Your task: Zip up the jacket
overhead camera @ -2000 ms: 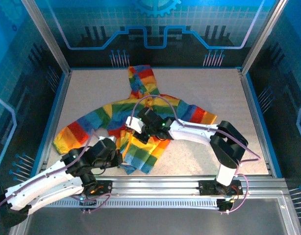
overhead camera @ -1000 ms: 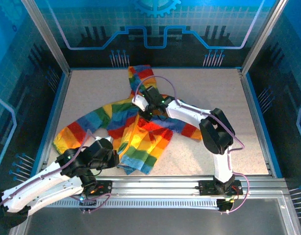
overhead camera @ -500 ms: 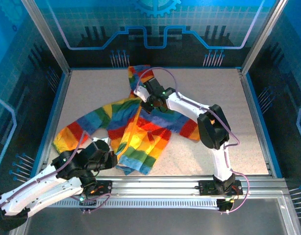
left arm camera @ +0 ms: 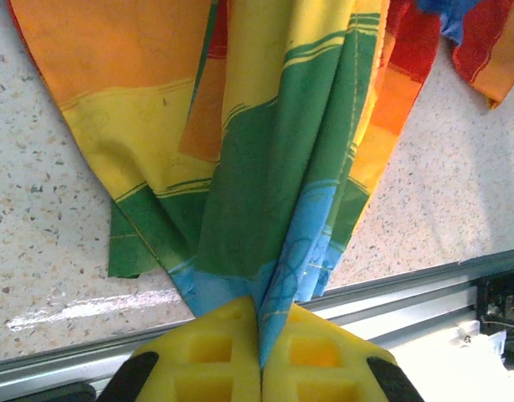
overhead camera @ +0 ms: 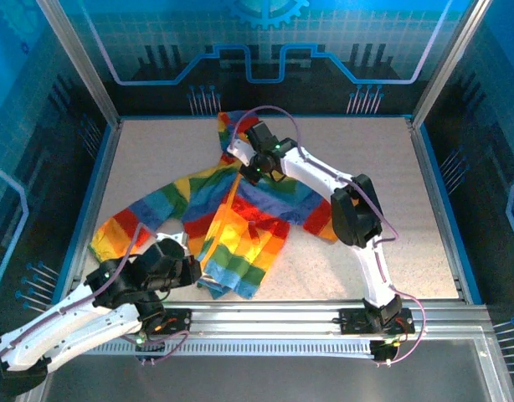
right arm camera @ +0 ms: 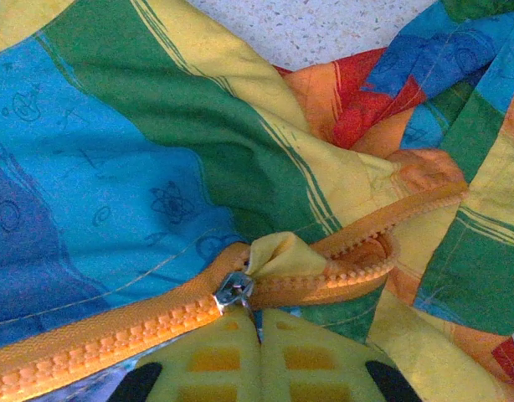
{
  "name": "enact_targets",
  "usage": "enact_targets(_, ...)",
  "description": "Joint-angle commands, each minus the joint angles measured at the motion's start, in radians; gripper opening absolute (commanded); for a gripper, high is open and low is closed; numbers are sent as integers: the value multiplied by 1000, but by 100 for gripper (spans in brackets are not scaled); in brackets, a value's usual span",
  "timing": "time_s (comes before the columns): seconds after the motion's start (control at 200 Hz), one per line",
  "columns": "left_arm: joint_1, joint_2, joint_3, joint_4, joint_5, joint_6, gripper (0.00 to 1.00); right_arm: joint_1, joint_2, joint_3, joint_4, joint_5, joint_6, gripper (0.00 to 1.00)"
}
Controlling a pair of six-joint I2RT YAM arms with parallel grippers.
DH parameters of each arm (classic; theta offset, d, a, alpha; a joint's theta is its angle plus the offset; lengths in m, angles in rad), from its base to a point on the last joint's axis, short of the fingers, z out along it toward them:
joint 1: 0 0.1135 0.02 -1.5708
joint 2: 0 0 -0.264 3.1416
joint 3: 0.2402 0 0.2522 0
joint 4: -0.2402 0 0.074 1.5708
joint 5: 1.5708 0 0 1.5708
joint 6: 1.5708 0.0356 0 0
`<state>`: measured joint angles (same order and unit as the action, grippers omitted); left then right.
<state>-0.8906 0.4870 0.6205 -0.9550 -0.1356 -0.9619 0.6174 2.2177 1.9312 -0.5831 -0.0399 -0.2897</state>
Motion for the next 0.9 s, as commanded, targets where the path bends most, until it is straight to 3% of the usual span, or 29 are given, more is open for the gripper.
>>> enact_targets(0.0, -3, -22, 2, -113, 93, 2, 0, -101, 55, 81, 58, 133, 0, 0)
enact_targets(0.345, -3, -30, 1, -134, 130, 16, 0, -120, 142, 200, 18, 136, -4, 0)
enact_targets(0.705, -2, -36, 56, -273, 54, -67, 0, -130, 18, 63, 48, 213, -20, 0)
enact_targets(0.891, -2, -12, 69, -223, 34, -33, 0, -145, -59, 70, 58, 271, -41, 0)
